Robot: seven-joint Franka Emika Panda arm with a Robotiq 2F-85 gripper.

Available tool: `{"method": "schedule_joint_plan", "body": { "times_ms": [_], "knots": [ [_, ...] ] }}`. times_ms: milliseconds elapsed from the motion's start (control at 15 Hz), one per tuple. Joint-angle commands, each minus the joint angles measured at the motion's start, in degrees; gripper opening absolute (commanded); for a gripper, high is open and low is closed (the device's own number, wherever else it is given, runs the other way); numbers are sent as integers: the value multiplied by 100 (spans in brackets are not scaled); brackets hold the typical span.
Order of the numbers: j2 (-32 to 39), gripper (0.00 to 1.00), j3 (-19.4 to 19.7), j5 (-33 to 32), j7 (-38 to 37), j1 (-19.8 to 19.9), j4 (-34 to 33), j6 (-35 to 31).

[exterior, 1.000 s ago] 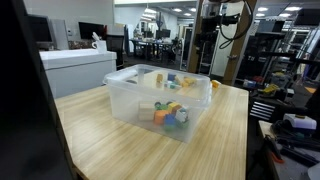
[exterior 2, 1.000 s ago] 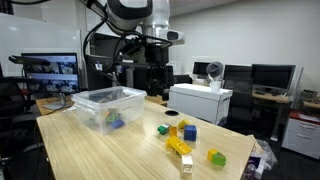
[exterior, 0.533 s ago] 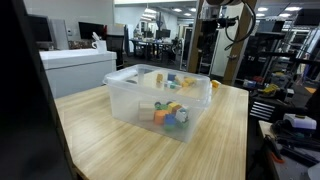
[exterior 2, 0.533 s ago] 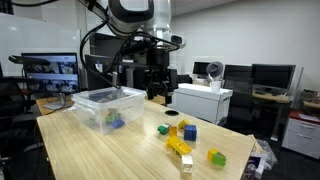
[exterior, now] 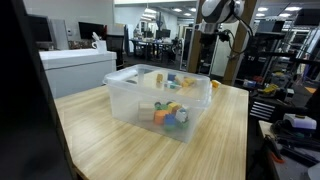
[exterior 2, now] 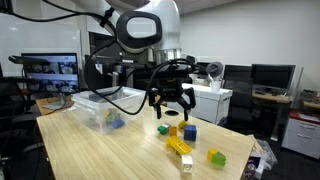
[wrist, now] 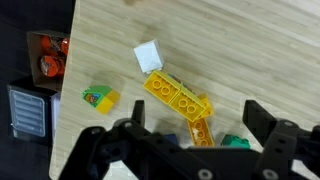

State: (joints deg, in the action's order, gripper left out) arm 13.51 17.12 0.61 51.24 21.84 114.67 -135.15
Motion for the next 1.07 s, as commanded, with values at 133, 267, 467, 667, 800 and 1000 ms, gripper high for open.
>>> {"method": "schedule_joint_plan", "body": {
  "times_ms": [133, 267, 467, 667, 800, 1000],
  "knots": [
    [742, 100, -643, 1084, 1862, 528, -330, -549],
    [1039, 100, -843, 1295, 2452, 690, -529, -608],
    [1436, 100, -1029, 1303, 3079, 903, -954, -441],
    [1776, 100, -1192, 1259, 3779, 1145, -1388, -141],
    [1895, 100, -1229, 1221, 4035, 1227, -1530, 72],
    [2010, 100, -1162, 1120, 4110, 1197, -1624, 281]
  ]
}}
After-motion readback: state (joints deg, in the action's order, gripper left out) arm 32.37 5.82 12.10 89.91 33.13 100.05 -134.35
